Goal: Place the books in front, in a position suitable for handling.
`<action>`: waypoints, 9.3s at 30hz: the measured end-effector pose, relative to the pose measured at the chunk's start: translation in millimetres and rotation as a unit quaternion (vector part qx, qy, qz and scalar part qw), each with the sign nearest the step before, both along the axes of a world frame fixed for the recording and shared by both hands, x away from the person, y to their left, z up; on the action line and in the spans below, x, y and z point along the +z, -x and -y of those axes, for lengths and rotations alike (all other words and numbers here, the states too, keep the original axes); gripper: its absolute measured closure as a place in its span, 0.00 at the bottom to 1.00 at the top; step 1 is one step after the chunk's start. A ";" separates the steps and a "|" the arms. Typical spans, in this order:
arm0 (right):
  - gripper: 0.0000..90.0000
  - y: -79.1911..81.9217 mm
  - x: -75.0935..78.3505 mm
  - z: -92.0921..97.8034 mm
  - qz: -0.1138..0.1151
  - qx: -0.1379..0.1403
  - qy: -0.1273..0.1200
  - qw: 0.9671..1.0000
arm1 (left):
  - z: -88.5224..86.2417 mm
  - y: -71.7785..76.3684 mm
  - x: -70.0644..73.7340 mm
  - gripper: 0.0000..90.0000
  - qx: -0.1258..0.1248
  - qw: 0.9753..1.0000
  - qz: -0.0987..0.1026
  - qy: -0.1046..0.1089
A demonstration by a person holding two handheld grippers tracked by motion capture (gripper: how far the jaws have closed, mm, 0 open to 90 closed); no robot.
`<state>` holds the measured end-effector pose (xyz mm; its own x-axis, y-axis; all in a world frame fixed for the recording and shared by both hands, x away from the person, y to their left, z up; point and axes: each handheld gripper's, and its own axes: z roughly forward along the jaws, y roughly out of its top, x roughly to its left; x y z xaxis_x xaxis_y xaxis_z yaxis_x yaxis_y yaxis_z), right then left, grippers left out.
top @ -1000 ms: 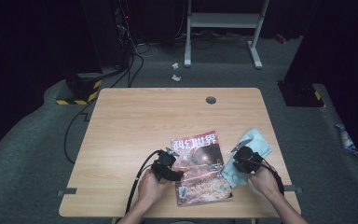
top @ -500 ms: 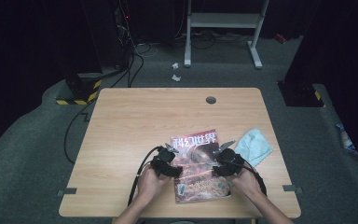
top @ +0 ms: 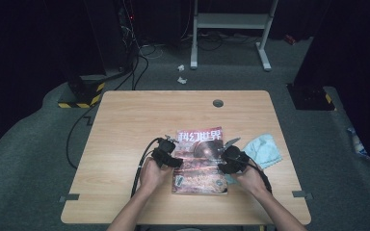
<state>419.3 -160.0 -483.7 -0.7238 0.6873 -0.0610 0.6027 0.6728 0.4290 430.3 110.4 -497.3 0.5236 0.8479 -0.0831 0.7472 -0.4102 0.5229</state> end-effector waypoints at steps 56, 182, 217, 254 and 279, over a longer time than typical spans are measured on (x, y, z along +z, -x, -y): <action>0.62 -66.7 9.9 -17.1 -0.160 -0.148 -0.063 0.974 | 14.0 14.4 -6.2 0.36 -0.012 0.999 0.018 0.025; 0.91 -46.3 31.5 -50.8 -0.099 -0.033 -0.147 0.984 | -33.8 12.6 -0.9 0.71 0.012 0.982 -0.047 0.183; 1.00 -54.1 -2.7 -22.2 -0.096 -0.076 -0.014 0.992 | -37.5 10.1 0.3 0.63 0.028 0.982 -0.068 0.173; 1.00 -37.6 -6.1 -33.7 -0.101 -0.081 -0.051 0.990 | 0.1 5.8 -0.3 0.50 -0.023 0.990 -0.081 0.113; 0.96 -32.1 -8.0 -36.6 -0.071 -0.050 -0.054 0.995 | -11.0 8.7 8.1 0.74 0.005 0.989 -0.107 0.103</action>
